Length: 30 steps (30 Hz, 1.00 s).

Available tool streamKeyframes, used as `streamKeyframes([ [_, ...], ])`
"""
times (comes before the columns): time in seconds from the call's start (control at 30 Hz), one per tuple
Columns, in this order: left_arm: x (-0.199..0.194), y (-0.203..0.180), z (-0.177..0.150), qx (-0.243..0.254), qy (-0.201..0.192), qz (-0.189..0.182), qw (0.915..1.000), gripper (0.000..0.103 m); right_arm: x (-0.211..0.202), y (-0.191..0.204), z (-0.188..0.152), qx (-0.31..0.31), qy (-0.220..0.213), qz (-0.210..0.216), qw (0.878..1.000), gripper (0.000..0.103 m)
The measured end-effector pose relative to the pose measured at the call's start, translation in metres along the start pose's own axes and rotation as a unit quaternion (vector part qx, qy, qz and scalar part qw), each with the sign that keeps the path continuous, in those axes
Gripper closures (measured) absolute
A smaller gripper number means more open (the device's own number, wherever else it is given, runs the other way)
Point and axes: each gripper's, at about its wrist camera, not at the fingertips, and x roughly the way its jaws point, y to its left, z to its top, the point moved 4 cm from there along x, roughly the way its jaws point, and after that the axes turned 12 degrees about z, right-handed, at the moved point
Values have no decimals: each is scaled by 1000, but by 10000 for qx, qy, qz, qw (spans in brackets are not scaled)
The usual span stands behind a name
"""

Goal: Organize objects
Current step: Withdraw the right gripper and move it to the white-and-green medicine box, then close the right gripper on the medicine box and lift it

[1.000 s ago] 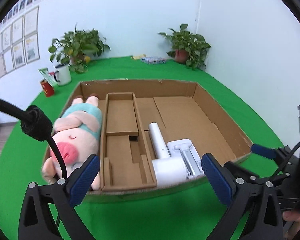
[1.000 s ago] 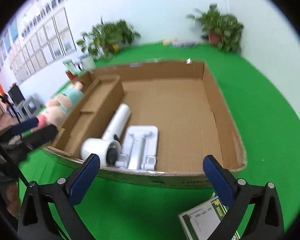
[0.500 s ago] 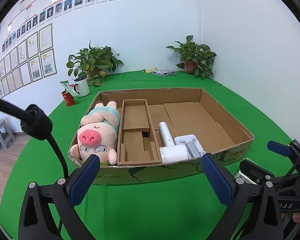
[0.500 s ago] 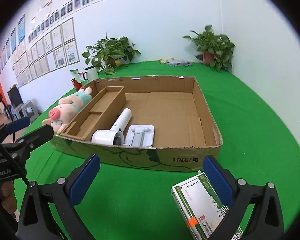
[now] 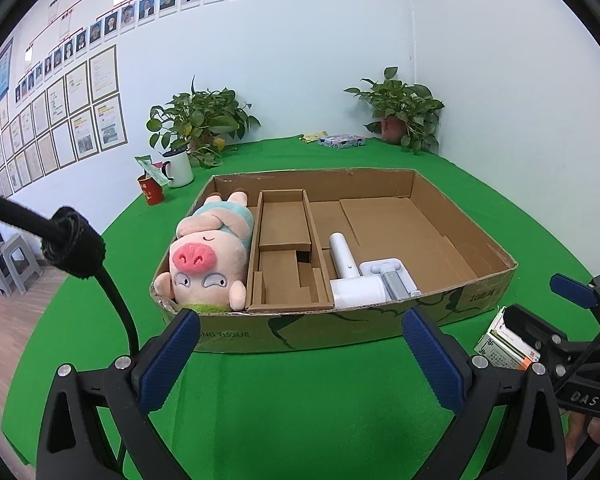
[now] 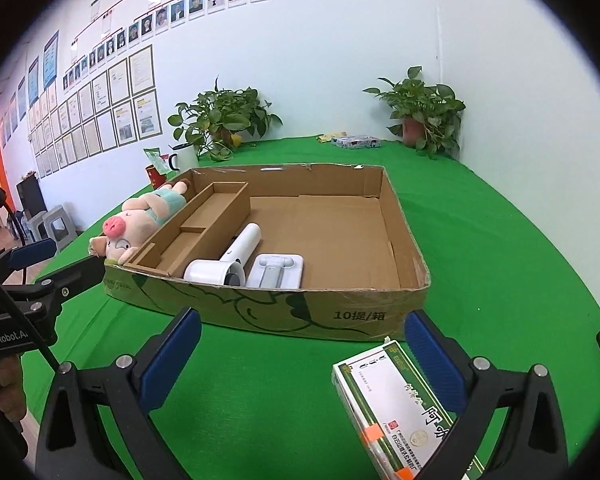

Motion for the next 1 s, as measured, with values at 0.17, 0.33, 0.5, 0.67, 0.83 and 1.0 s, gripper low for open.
streamKeyframes([
  [0.17,8,1,-2,-115,107,-187,9997,54,-2,-3,-6,-98,11,-127,9999,67],
  [0.33,14,-2,-7,-95,254,-499,9984,50,-2,-12,-11,148,106,292,9994,9],
  [0.5,11,0,-10,-341,239,-961,9945,1,-3,-29,-31,259,332,277,9987,4],
  [0.67,25,-8,-22,-263,648,-1317,9888,1,-16,-59,-59,200,763,133,9968,4],
  [0.83,33,-19,-36,-213,806,-1559,9842,1,-22,-83,-82,430,1036,68,9937,4],
  [1.0,40,-23,-43,-167,936,-1695,9809,1,-14,-75,-93,686,1160,578,9892,6],
])
